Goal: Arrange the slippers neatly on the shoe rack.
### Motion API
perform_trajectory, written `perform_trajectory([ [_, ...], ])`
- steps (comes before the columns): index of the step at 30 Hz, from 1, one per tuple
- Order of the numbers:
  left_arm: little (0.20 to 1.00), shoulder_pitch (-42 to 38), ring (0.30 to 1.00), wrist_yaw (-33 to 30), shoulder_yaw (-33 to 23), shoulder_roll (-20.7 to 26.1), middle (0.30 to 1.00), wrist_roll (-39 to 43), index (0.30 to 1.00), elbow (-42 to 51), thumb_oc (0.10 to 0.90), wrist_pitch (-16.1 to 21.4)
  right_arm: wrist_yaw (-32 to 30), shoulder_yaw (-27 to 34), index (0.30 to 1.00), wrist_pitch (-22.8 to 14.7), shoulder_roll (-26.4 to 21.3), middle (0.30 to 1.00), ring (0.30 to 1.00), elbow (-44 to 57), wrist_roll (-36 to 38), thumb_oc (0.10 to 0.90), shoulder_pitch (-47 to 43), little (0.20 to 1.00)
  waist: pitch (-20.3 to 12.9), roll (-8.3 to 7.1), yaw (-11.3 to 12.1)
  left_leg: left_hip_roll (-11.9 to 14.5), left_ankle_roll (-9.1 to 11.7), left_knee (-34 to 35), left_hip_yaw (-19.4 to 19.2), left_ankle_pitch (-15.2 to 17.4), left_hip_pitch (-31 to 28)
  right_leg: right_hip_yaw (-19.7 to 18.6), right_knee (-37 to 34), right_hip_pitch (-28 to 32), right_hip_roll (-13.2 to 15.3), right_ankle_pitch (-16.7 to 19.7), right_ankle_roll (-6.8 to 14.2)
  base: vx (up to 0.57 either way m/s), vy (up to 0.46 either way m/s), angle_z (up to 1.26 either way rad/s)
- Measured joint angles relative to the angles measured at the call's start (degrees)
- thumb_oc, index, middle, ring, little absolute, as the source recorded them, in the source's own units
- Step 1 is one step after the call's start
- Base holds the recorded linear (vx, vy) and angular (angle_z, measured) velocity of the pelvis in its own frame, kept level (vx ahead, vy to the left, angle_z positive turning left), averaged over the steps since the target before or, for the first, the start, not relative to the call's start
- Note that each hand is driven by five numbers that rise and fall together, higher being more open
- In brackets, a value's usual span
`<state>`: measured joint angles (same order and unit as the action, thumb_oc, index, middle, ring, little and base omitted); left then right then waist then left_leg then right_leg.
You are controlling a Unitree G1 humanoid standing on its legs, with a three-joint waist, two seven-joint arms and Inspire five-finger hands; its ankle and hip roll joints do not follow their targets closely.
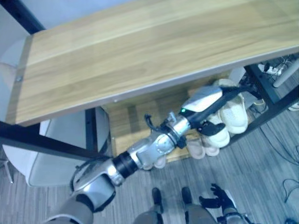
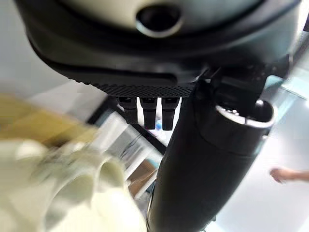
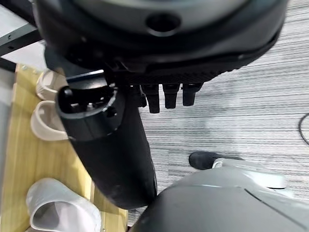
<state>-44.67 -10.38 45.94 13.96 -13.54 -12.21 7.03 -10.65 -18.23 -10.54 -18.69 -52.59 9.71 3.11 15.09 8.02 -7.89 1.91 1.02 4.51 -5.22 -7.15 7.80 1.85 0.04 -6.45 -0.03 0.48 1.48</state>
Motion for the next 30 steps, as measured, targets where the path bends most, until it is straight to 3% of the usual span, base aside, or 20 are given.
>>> perform_trajectory([
  [4, 0.9, 4.22, 0.9, 1.9, 0.76, -1.53, 0.9, 4.24, 0.9, -3.5, 0.8, -0.72, -0.39, -0.32, 0.9, 0.42, 0.28, 0.9, 0.9, 0.18, -0.51, 0.8, -0.76, 0.9, 0.89, -0.27, 0.0, 0.01, 0.0, 0.0, -0.05, 0.0, 0.11, -0.06, 0.11, -0.31, 0.0, 0.05, 0.0, -0.02, -0.001, -0.01],
  [17, 0.9, 4.73, 0.9, 2.2, 1.54, -4.19, 0.9, 4.19, 0.9, -7.07, 0.8, -0.86, -0.68, -1.43, 0.9, 1.09, -0.32, 0.9, 0.9, -2.37, -0.48, 0.8, -3.81, 0.9, 1.99, 0.27, 0.07, 0.0, -0.01, 0.0, -0.05, 0.0, 0.13, -0.06, -0.13, -0.07, 0.01, 0.35, -0.26, 0.0, 0.0, 0.0],
  [30, 0.9, 0.83, 0.9, -2.77, 3.51, -6.6, 0.9, 3.6, 0.9, -12.53, 0.8, 0.23, -1.55, -2.96, 0.9, 0.68, -0.25, 0.9, 0.9, -4.19, 0.19, 0.8, -6.12, 0.9, 2.33, -0.26, 0.06, -0.03, -0.13, 0.0, -0.91, -0.08, 2.24, -1.39, 1.0, -3.35, 0.04, 0.41, 0.34, 0.01, -0.002, -0.05],
])
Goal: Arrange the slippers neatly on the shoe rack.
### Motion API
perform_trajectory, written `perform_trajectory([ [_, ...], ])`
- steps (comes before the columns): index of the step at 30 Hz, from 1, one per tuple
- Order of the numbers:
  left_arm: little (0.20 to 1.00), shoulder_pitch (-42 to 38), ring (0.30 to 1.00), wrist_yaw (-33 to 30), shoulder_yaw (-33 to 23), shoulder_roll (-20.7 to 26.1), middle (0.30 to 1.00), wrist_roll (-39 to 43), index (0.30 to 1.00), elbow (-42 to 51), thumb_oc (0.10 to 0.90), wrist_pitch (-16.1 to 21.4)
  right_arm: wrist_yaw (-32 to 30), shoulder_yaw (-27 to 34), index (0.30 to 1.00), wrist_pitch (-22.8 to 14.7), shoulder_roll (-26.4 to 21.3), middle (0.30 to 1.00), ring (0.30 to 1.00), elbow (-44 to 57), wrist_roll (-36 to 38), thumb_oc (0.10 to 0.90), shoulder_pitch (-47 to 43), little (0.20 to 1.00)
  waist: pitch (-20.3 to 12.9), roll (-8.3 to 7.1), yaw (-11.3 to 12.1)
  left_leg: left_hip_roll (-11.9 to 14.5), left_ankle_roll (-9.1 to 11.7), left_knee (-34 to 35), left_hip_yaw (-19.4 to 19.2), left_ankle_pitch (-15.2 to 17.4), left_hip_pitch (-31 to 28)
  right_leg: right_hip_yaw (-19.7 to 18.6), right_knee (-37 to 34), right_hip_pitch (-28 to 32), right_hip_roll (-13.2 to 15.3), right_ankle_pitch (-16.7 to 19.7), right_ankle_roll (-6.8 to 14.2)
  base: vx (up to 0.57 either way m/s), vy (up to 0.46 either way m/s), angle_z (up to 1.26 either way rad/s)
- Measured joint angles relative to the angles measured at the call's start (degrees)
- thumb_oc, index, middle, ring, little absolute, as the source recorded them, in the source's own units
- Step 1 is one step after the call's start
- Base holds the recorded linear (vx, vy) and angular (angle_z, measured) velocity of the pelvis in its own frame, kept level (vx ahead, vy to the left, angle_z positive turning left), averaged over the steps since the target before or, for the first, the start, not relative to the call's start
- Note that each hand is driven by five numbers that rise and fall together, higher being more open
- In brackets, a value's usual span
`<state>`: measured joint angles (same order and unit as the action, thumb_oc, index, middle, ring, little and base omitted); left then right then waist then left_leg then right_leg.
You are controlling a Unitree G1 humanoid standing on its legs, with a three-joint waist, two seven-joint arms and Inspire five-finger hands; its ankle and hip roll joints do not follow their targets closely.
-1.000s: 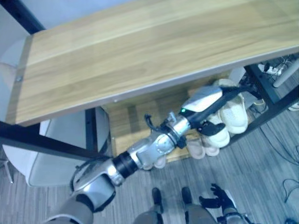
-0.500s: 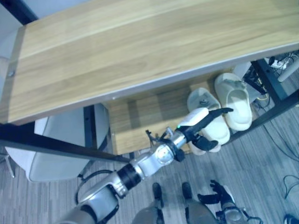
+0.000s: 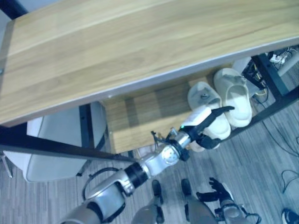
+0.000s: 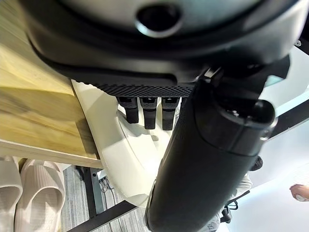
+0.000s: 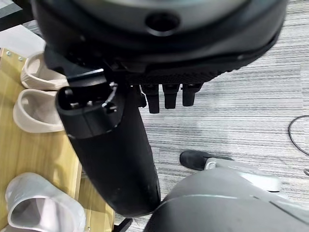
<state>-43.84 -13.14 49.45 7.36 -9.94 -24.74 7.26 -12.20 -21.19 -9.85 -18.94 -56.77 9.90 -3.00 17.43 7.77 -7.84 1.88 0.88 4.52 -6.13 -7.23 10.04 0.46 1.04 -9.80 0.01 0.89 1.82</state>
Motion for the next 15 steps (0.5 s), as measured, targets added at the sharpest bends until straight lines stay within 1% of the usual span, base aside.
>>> perform_trajectory([
  [3, 0.9, -0.56, 0.9, -0.4, -0.01, 0.03, 0.9, -0.15, 0.9, -0.28, 0.8, 0.61, -0.23, 0.0, 0.9, -0.38, 0.15, 0.9, 0.9, -0.38, 0.37, 0.8, -0.41, 0.9, 0.08, -0.13, 0.02, 0.03, -0.04, 0.0, 0.02, -0.01, 0.95, -0.02, 0.15, -1.24, -0.03, -0.11, 0.24, 0.0, 0.0, 0.0],
  [5, 0.9, -0.83, 0.9, -1.46, 0.08, 0.05, 0.9, -2.0, 0.9, -0.64, 0.8, 1.46, -0.31, 0.0, 0.9, -0.67, 0.34, 0.9, 0.9, -1.4, 0.39, 0.8, -1.2, 0.9, 0.11, -0.17, 0.03, 0.0, -0.14, 0.0, -0.17, -0.08, 1.85, -0.21, 0.4, -2.34, -0.01, -0.04, 0.29, 0.02, 0.006, -0.04],
  [9, 0.9, -2.78, 0.9, -2.24, 0.51, 0.27, 0.9, -4.22, 0.9, -1.69, 0.8, 1.57, -0.41, -0.02, 0.9, -0.79, 0.37, 0.9, 0.9, -2.35, 0.37, 0.8, -2.27, 0.9, 0.12, -0.22, 0.22, -0.05, -0.22, 0.0, -0.75, -0.14, 2.82, -0.77, 1.22, -3.63, 0.04, 0.2, 0.05, 0.01, 0.005, -0.06],
  [15, 0.9, -5.98, 0.9, -2.84, 1.67, 1.3, 0.9, -7.29, 0.9, -2.86, 0.8, 1.95, -0.86, 0.0, 0.9, -0.93, 0.37, 0.9, 0.9, -2.66, 0.38, 0.8, -2.64, 0.9, 0.26, -0.55, 0.3, -0.17, -0.68, 0.0, -0.83, -0.45, 4.25, -0.84, 1.3, -5.11, 0.16, 0.54, 0.27, 0.0, 0.002, -0.01],
])
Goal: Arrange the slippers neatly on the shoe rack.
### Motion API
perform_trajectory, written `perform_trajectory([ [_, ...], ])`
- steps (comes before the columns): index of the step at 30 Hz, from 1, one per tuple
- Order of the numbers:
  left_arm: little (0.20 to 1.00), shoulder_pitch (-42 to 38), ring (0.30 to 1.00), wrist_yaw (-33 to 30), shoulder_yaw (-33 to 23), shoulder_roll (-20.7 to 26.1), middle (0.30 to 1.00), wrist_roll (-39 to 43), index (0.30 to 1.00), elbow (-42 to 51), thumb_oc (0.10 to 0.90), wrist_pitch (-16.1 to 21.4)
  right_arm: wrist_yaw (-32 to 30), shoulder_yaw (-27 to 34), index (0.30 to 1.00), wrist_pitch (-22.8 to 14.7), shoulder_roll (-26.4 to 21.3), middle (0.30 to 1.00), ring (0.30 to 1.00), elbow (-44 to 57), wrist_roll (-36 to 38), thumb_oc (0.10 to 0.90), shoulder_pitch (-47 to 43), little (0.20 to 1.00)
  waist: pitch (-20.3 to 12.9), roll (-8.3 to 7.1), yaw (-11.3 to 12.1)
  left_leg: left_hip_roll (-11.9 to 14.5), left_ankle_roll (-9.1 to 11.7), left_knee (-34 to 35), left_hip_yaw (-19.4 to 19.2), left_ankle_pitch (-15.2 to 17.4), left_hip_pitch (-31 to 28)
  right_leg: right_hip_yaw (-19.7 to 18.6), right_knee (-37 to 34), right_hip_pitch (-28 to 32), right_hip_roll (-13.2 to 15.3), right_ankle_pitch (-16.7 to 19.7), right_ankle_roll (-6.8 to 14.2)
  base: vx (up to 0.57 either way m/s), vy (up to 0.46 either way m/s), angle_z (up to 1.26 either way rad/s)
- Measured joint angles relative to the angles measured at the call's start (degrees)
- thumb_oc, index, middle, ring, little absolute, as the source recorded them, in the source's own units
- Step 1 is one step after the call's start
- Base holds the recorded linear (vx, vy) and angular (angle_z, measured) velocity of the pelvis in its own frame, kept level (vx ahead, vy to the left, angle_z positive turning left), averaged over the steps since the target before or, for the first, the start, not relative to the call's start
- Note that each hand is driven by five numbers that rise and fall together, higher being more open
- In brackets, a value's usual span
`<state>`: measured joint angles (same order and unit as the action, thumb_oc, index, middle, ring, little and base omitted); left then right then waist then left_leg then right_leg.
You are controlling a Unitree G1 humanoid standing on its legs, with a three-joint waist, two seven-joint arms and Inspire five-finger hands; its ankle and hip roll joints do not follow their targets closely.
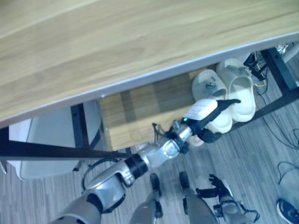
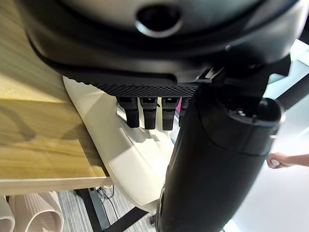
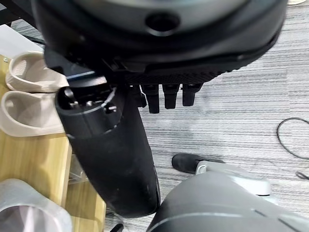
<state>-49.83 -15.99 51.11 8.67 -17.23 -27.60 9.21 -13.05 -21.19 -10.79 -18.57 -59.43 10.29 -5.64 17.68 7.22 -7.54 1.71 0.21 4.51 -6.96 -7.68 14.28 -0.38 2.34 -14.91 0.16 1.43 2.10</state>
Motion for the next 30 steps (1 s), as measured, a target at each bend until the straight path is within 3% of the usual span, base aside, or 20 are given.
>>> perform_trajectory([
  [30, 0.9, -5.41, 0.9, -0.38, 1.05, 0.85, 0.9, -0.96, 0.9, -3.9, 0.8, -0.75, -0.18, 0.02, 0.9, -0.12, 0.07, 0.9, 0.9, -3.98, 1.14, 0.8, -1.67, 0.9, -0.14, -0.43, -0.41, -0.73, -1.41, 0.0, -0.43, -1.02, 1.6, -0.38, 0.13, -1.71, 0.71, 1.32, 0.68, 0.0, 0.0, 0.0],
])
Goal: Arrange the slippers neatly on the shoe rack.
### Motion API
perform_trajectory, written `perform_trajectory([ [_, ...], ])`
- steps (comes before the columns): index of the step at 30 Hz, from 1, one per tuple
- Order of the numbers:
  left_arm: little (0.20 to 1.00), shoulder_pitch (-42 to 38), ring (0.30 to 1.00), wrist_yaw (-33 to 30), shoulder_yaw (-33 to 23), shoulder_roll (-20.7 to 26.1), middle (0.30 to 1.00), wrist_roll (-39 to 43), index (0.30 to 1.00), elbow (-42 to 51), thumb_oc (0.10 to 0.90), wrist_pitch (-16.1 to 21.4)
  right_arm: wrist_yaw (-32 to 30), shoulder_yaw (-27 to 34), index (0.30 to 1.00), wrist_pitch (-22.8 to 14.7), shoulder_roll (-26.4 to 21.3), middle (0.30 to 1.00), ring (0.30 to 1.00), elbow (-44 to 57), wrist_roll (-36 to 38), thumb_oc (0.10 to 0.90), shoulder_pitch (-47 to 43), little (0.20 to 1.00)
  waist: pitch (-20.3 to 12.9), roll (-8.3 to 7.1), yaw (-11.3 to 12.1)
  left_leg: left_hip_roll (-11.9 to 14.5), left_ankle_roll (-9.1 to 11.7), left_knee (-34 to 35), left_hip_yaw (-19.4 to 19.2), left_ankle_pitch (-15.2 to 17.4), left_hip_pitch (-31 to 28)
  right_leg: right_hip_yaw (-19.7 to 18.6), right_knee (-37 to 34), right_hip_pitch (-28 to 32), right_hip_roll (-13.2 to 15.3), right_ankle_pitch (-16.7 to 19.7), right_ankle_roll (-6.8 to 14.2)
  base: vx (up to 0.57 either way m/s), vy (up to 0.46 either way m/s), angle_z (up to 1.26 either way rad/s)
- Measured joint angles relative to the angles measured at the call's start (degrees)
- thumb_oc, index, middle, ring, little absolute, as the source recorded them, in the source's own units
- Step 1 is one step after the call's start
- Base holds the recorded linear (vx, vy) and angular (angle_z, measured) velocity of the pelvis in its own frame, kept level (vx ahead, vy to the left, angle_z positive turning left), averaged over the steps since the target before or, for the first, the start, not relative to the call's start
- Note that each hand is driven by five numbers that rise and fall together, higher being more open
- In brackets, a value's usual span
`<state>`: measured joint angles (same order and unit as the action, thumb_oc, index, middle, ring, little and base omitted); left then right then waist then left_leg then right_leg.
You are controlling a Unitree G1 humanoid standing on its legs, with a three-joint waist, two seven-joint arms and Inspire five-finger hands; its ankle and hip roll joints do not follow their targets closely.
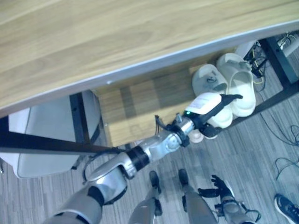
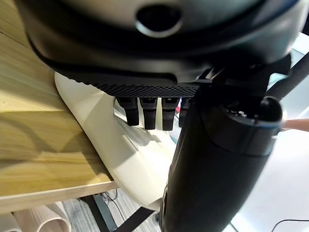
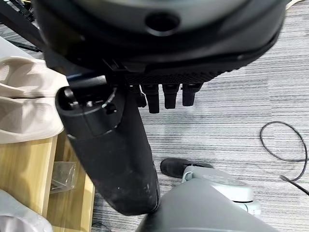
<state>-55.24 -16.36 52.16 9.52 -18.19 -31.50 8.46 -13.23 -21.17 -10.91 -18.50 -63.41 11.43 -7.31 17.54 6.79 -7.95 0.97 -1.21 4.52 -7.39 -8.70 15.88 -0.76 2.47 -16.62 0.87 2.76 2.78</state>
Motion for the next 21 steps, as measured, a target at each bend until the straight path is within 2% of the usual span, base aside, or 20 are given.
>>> perform_trajectory([
  [4, 0.9, -0.5, 0.9, -0.49, -0.45, 0.94, 0.9, 0.12, 0.9, -0.32, 0.8, -1.01, -0.01, -0.01, 0.9, 0.05, 0.02, 0.9, 0.9, -0.09, -0.02, 0.8, -0.01, 0.9, -0.03, 0.02, -0.05, 0.03, -0.02, 0.0, -0.08, -0.1, -0.16, -0.1, -0.05, 0.11, -0.04, 0.18, 0.02, 0.0, 0.0, 0.0],
  [21, 0.9, -1.98, 0.9, -0.43, -0.46, 1.18, 0.9, 2.33, 0.9, -2.27, 0.8, -1.03, -0.08, -0.02, 0.9, 0.31, 0.13, 0.9, 0.9, -0.63, -0.11, 0.8, 0.0, 0.9, -0.18, -0.19, -0.15, 0.07, -0.07, 0.0, -0.29, -0.23, -0.82, -0.29, -0.37, 0.84, -0.09, 0.6, -0.01, 0.0, 0.0, 0.0],
])
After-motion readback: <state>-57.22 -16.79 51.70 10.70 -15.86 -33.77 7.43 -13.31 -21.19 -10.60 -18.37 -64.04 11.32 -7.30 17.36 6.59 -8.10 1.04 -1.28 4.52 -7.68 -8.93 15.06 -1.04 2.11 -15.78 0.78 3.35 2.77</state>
